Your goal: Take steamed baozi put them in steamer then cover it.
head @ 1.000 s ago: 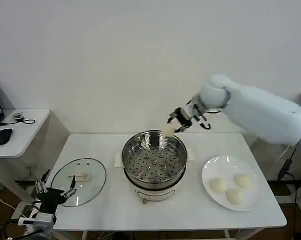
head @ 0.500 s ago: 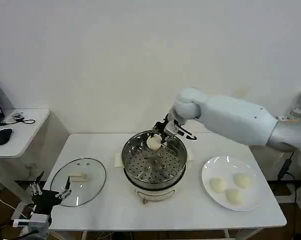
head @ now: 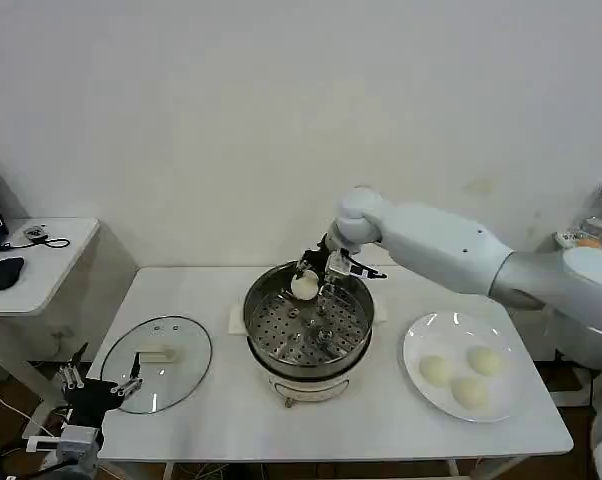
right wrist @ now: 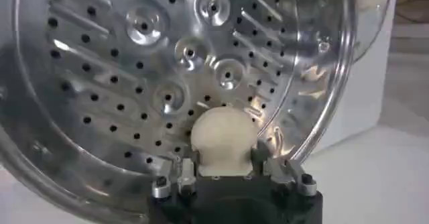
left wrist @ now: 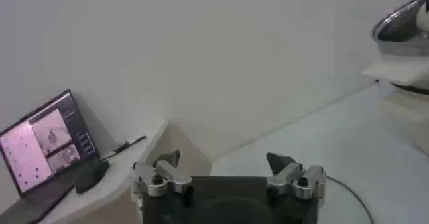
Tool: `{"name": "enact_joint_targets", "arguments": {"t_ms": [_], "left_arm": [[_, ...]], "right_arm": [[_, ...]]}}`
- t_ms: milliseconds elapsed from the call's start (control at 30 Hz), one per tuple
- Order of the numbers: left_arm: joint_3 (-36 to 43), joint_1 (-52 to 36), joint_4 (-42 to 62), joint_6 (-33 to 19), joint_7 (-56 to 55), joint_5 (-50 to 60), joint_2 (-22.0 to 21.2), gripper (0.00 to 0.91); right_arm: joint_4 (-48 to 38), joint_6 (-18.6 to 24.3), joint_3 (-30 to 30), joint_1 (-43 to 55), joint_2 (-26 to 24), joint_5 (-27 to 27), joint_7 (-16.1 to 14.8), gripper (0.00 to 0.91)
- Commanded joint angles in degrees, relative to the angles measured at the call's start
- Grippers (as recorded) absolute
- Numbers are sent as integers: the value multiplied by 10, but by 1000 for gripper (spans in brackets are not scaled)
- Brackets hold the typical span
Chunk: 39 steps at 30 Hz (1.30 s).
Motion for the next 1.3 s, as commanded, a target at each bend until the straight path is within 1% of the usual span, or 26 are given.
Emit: {"name": "enact_joint_targets", "arguments": {"t_ms": [33, 133, 167, 200, 233, 267, 300, 333, 367, 400, 433, 500, 567, 633, 667, 767, 833, 933, 967, 1000, 1033, 1067, 1100, 1233, 1300], "left_arm": [[0, 0, 0, 0, 0, 0, 0, 907], [0, 0, -1, 0, 0, 0, 1, 907], [0, 0, -1, 0, 0, 0, 1, 907], [0, -1, -1, 0, -1, 0, 1, 907], [0, 0, -2, 1, -1, 0, 1, 907], [1, 0, -2, 1, -1, 0, 1, 907], [2, -1, -3, 1, 0, 0, 1, 907], [2, -1, -3, 1, 0, 0, 1, 907], [3, -1, -4, 2, 0, 0, 1, 907], [4, -3, -3, 2, 0, 0, 1, 907], [6, -4, -4, 3, 0, 0, 0, 907], [11, -4, -7, 4, 1, 0, 1, 907], [17, -3, -8, 5, 1, 0, 5, 907], [22, -4, -7, 5, 2, -1, 9, 907], [24, -4, -8, 5, 2, -1, 11, 907], [34, -6, -17, 10, 3, -2, 16, 907], [42, -8, -32, 16, 5, -2, 19, 907], [47, -12, -44, 21, 7, -3, 27, 907], [46, -12, -46, 22, 7, -6, 30, 907], [43, -12, -47, 22, 7, -9, 34, 907], [38, -13, -47, 22, 7, -14, 38, 907], [35, -12, -47, 22, 7, -20, 42, 907], [30, -12, -47, 22, 6, -25, 44, 907], [23, -7, -49, 21, 7, -27, 50, 907], [21, -5, -50, 21, 8, -26, 51, 907]], "right_arm": [[-32, 39, 12, -13, 16, -35, 22, 907], [-9, 35, 7, 0, 4, -21, 18, 907], [23, 14, -10, 16, -12, 9, 1, 907], [40, -1, -17, 35, -23, 40, -7, 907], [69, -22, -34, 61, -32, 82, -20, 907], [111, -72, -44, 79, -60, 137, -40, 907], [135, -98, -50, 109, -75, 171, -50, 907], [151, -119, -54, 116, -85, 192, -53, 907], [188, -147, -55, 141, -114, 217, -62, 907], [201, -161, -57, 150, -127, 230, -65, 907], [224, -195, -61, 169, -156, 250, -69, 907], [258, -236, -68, 193, -197, 289, -70, 907], [281, -254, -75, 213, -228, 307, -69, 907], [307, -276, -85, 231, -274, 316, -72, 907], [325, -290, -95, 241, -309, 316, -75, 907], [362, -321, -131, 256, -394, 314, -86, 907], [383, -344, -145, 249, -436, 312, -86, 907], [400, -380, -137, 207, -489, 305, -85, 907], [403, -387, -124, 180, -507, 300, -84, 907], [403, -389, -120, 176, -513, 300, -83, 907], [403, -400, -92, 134, -533, 293, -79, 907], [402, -407, -37, 63, -558, 284, -76, 907], [401, -410, 3, 9, -571, 276, -76, 907], [396, -426, 120, -155, -601, 259, -68, 907], [391, -434, 114, -173, -597, 261, -63, 907]]}}
